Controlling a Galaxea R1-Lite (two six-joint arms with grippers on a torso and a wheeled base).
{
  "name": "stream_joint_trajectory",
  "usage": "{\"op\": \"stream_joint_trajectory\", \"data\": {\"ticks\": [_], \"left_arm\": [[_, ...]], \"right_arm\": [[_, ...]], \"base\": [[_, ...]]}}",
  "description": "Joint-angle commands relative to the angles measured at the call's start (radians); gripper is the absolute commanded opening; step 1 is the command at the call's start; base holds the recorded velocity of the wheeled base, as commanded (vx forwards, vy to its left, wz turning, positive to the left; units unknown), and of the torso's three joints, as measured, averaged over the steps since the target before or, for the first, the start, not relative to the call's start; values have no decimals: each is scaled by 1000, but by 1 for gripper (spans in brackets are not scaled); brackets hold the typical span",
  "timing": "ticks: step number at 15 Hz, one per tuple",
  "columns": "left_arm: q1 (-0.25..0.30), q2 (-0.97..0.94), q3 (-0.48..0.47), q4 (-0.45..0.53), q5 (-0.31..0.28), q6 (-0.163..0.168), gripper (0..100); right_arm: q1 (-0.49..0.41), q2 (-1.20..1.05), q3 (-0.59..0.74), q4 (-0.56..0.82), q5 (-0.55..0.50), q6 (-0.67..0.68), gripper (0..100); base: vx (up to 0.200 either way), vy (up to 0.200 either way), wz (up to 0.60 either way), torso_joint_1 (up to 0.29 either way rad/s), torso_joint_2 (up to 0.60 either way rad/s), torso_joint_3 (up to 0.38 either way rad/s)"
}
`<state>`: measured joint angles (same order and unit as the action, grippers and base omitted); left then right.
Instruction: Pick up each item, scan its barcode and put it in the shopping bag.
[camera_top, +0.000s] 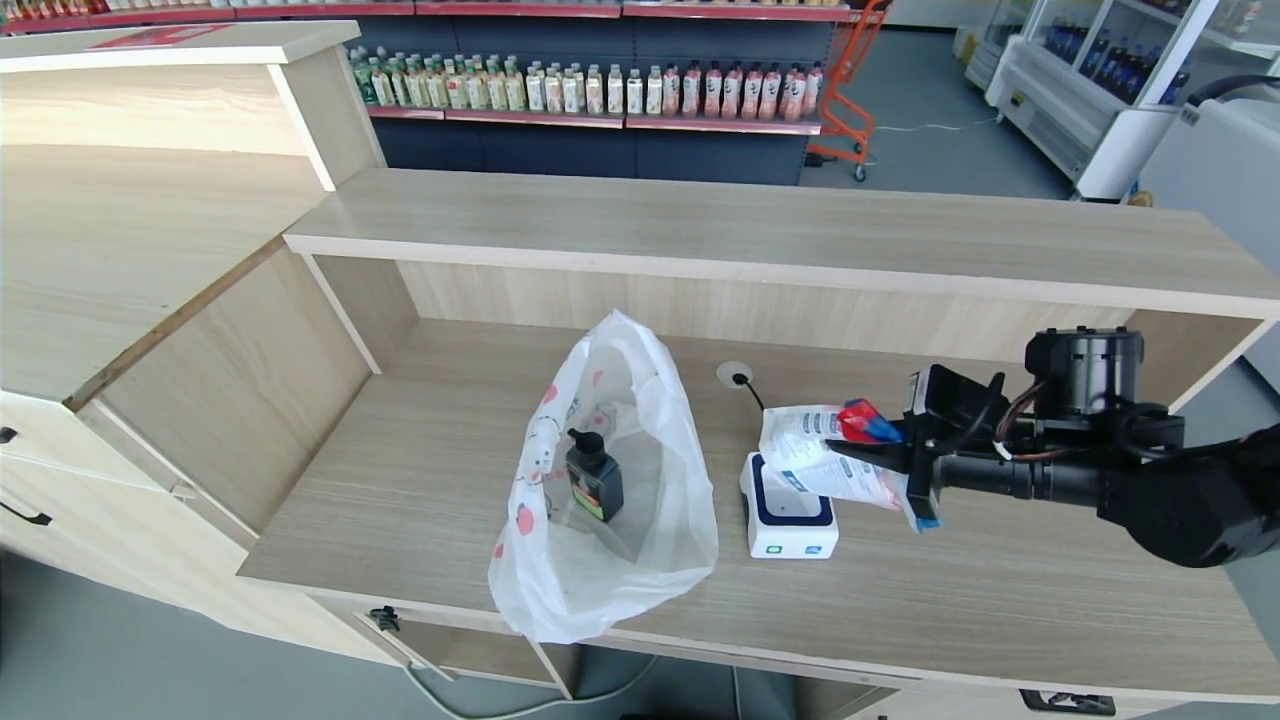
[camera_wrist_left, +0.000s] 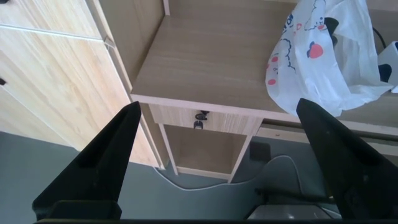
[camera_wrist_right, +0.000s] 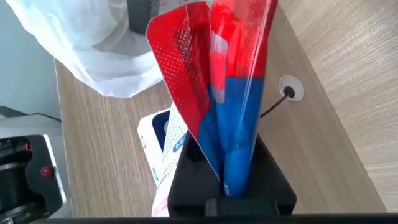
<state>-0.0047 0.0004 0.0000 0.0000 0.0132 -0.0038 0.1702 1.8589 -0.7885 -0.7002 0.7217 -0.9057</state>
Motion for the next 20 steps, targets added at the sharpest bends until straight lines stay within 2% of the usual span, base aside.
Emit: {"op": "stream_joint_trajectory", "data": {"ticks": [1,2,4,7,13,20], "left_arm": [[0,0,0,0,1,-1,100],[0,0,0,0,1,-1,100],[0,0,0,0,1,-1,100],[0,0,0,0,1,-1,100],[0,0,0,0,1,-1,100],[0,0,0,0,1,-1,100]], "right_arm": [[-17,55,-8,-1,31,-58,0],[-20,82,-9,-2,67,-116,0],[-18,112,-12,-18,71,-143,0],[-14,158,-28,-68,73,-143,0],[-8,184,-97,-78,71,-143,0],[-8,172,-89,-94,74,-143,0]], "base": [[0,0,0,0,0,0],[0,0,0,0,0,0],[0,0,0,0,0,0],[0,0,0,0,0,0],[0,0,0,0,0,0],[0,0,0,0,0,0]]}}
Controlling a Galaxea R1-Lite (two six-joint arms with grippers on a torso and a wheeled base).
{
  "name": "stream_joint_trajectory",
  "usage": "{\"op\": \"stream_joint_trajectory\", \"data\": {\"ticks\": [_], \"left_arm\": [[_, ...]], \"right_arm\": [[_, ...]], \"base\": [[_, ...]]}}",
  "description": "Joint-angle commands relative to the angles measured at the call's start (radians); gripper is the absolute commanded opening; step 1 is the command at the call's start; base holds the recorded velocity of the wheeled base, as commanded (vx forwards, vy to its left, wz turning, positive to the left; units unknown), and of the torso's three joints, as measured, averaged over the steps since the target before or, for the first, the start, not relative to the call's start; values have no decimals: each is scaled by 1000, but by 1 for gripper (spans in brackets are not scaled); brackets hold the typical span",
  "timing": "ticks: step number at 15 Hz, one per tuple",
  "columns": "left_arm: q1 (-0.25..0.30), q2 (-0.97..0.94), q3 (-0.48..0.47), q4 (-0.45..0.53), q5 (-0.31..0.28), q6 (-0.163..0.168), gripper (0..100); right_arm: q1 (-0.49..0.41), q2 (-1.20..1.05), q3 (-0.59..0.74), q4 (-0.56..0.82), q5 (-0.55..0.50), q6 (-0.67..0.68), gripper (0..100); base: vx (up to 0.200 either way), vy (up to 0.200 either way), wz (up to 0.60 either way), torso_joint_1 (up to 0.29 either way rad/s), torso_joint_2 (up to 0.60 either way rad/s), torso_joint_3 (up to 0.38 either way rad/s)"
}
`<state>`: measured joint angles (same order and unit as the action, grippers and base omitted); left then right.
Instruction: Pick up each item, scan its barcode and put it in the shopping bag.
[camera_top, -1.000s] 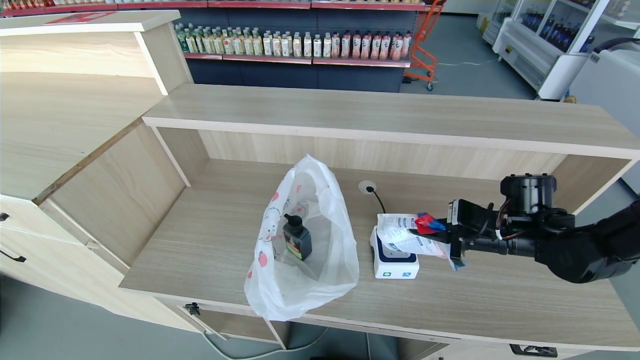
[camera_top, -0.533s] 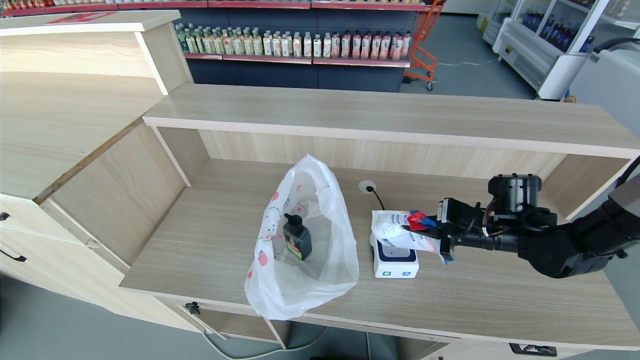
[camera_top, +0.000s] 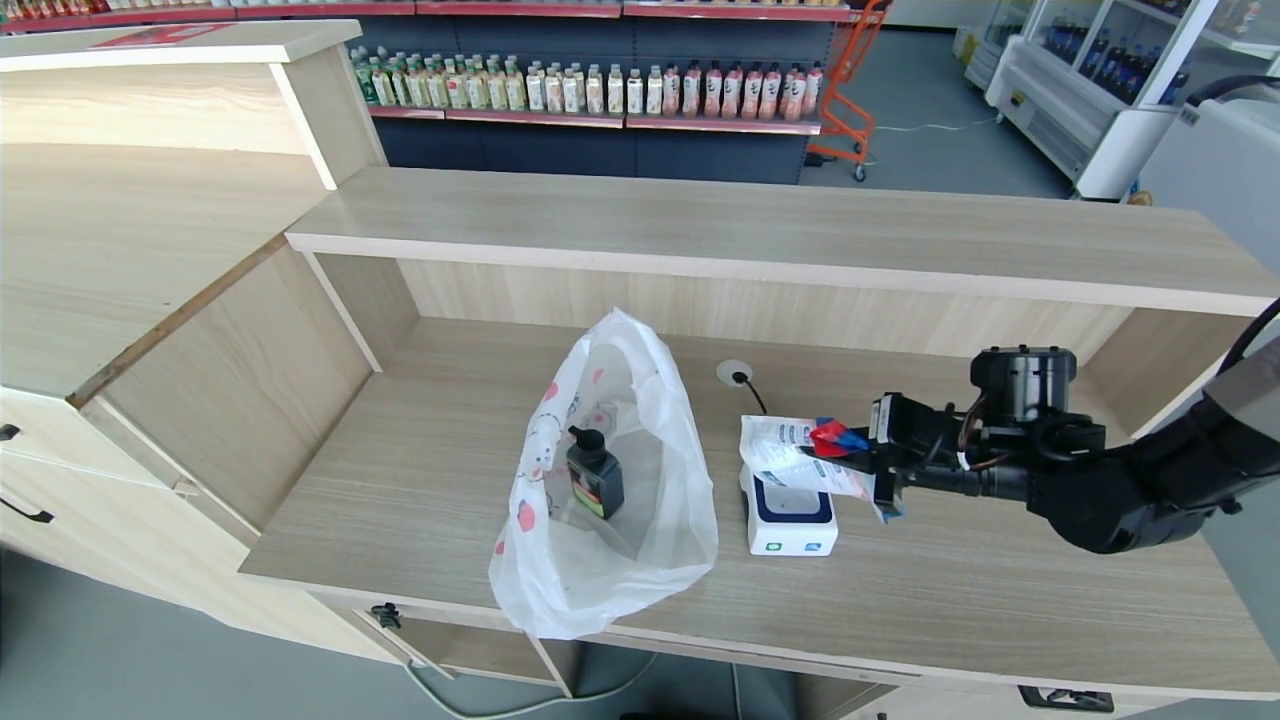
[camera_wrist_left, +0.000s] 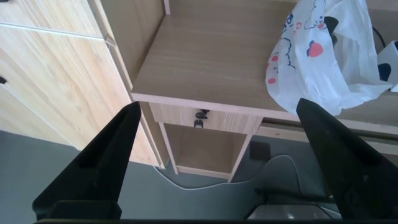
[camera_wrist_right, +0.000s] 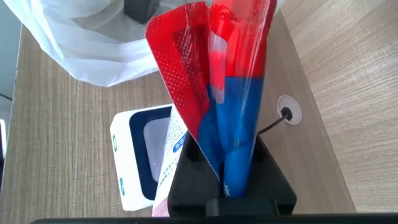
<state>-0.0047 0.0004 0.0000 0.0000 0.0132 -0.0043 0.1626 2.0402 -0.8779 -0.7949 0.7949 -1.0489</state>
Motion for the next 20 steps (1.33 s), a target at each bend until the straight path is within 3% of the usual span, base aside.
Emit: {"op": "stream_joint_trajectory", "data": {"ticks": [1,4,5,7,11,20], "left_arm": [[0,0,0,0,1,0,100],[0,0,0,0,1,0,100],[0,0,0,0,1,0,100],[0,0,0,0,1,0,100],[0,0,0,0,1,0,100],[0,0,0,0,1,0,100]], "right_arm": [[-3,-23,0,2,3,4,0],[-17,-153,11,39,43,150,0],[-32,-288,51,77,35,368,0],[-43,-439,100,138,-8,669,0],[-55,-584,197,143,-97,1055,0],[-163,-675,378,144,-95,1086,0]], "base": [[0,0,0,0,0,0],[0,0,0,0,0,0],[0,0,0,0,0,0],[0,0,0,0,0,0],[0,0,0,0,0,0],[0,22,0,0,0,0]]}}
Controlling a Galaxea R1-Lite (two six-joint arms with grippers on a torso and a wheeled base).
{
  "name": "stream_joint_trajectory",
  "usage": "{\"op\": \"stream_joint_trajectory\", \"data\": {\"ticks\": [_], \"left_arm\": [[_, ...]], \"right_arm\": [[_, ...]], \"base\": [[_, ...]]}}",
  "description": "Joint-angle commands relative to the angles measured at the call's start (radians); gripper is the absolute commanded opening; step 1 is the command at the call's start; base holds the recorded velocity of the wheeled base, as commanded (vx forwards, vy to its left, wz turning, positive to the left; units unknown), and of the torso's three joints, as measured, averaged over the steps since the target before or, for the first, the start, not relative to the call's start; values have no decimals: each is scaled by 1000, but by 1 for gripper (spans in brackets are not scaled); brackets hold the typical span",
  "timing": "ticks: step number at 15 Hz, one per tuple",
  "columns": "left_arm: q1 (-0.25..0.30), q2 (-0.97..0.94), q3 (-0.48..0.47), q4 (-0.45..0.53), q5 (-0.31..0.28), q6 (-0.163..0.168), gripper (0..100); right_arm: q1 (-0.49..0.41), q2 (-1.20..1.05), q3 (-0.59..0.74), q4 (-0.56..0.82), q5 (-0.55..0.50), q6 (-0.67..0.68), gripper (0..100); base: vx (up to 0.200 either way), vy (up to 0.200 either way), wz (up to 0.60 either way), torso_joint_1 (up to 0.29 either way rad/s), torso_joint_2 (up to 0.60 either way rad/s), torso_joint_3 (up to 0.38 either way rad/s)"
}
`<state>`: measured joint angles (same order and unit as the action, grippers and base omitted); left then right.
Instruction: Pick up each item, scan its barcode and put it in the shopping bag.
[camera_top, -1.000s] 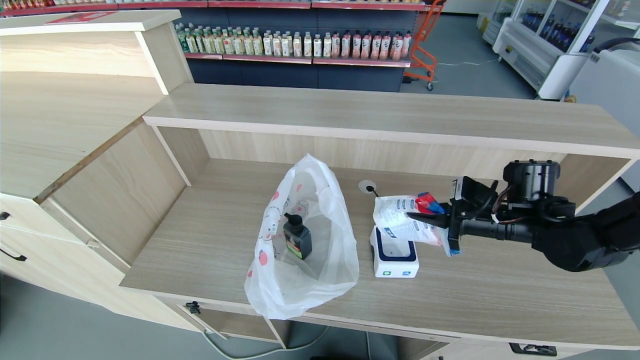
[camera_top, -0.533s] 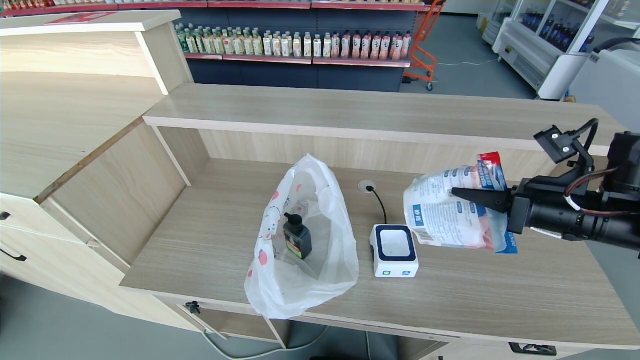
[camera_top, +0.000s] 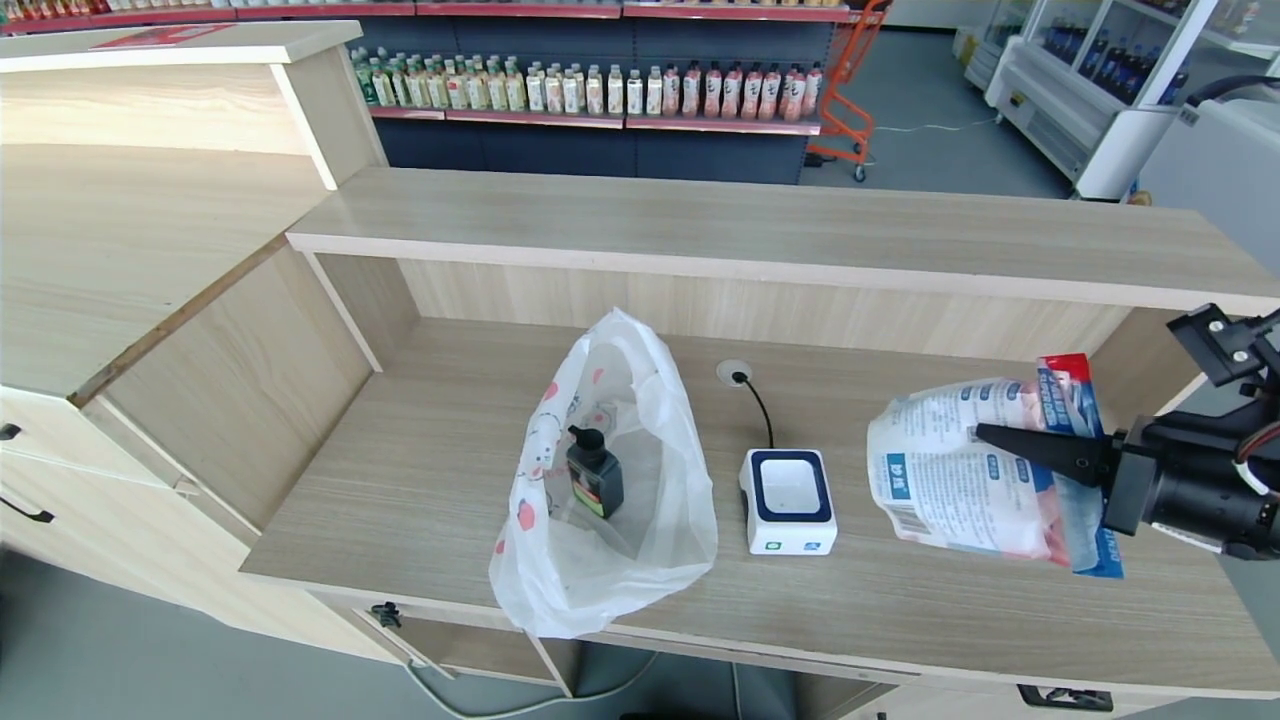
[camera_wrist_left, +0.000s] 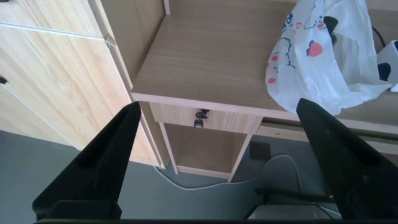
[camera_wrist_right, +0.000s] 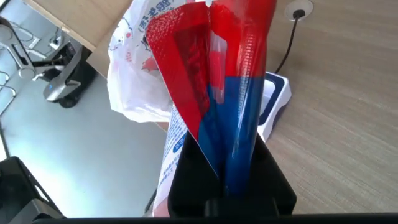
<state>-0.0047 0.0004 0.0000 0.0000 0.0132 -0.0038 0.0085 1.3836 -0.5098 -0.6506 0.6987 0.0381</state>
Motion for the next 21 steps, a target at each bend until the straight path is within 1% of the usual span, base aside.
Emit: {"op": "stream_joint_trajectory", "data": {"ticks": [1,4,7,10,13,15,16,17,19,21], "left_arm": [[0,0,0,0,1,2,100],[0,0,0,0,1,1,100],[0,0,0,0,1,-1,100],[0,0,0,0,1,-1,100],[0,0,0,0,1,-1,100],[0,0,0,0,1,-1,100],[0,0,0,0,1,-1,100],[0,0,0,0,1,-1,100],[0,0,0,0,1,-1,100],[0,0,0,0,1,-1,100]], "right_arm": [[-9,-26,13,2,1,13,0],[-9,-25,2,43,1,29,0],[-1,8,-16,46,2,28,0],[28,91,-75,45,1,23,0],[100,199,-142,39,-1,8,0],[130,259,-174,39,1,-49,0],[139,318,-187,39,8,-150,0],[137,351,-190,39,8,-204,0],[137,405,-197,36,16,-261,0],[142,462,-233,36,18,-303,0]], "base": [[0,200,0,-2,2,-2],[0,200,0,2,-2,4],[0,200,0,-1,4,4],[0,0,0,0,0,0],[0,0,0,0,0,0],[0,0,0,0,0,0],[0,0,0,0,0,0],[0,0,0,0,0,0],[0,0,0,0,0,0],[0,0,0,0,0,0]]}}
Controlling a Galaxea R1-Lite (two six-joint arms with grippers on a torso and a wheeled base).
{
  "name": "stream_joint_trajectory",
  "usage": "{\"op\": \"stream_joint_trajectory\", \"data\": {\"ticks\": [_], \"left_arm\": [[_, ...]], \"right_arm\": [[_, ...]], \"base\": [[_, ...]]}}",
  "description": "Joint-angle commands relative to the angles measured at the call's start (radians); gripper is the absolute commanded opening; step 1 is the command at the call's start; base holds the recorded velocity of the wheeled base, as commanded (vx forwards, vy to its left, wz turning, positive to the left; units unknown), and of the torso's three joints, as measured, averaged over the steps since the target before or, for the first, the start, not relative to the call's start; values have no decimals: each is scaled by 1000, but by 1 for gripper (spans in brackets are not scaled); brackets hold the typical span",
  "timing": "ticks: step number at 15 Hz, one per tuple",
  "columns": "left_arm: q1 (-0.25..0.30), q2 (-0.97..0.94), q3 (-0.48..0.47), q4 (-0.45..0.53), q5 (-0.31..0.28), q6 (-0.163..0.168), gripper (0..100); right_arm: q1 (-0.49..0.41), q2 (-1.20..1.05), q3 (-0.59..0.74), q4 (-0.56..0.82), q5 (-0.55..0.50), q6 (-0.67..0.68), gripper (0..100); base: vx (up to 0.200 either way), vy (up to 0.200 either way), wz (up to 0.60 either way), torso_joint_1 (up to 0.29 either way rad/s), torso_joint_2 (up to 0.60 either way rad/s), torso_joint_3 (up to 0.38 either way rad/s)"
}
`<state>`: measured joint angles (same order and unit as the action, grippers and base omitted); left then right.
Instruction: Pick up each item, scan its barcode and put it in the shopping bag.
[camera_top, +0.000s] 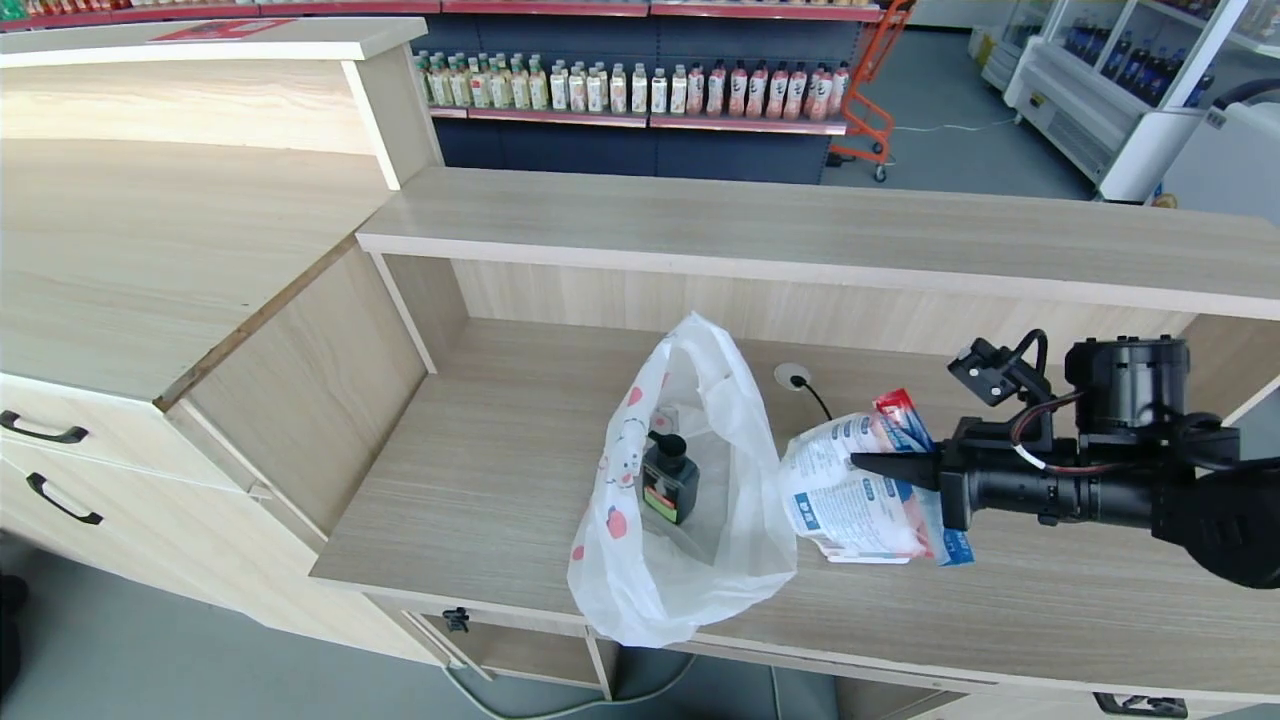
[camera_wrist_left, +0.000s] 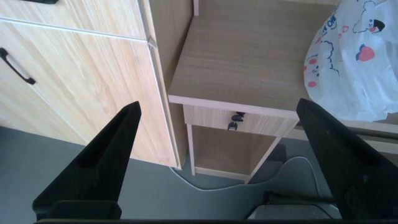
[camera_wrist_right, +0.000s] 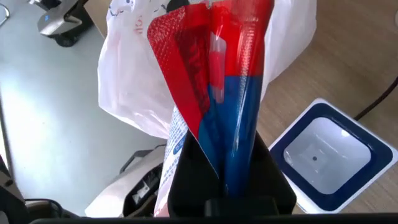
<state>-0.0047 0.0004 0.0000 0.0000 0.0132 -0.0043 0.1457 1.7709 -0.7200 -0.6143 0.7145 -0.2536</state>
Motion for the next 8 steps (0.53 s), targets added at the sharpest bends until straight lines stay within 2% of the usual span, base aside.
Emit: {"op": "stream_joint_trajectory", "data": {"ticks": [1,8], "left_arm": [[0,0,0,0,1,0,100],[0,0,0,0,1,0,100]], "right_arm": [[15,101,-52,-1,2,-12,0],[48,289,-266,-15,-1,-26,0]], "base": [[0,0,0,0,0,0],[0,0,0,0,0,0]]}}
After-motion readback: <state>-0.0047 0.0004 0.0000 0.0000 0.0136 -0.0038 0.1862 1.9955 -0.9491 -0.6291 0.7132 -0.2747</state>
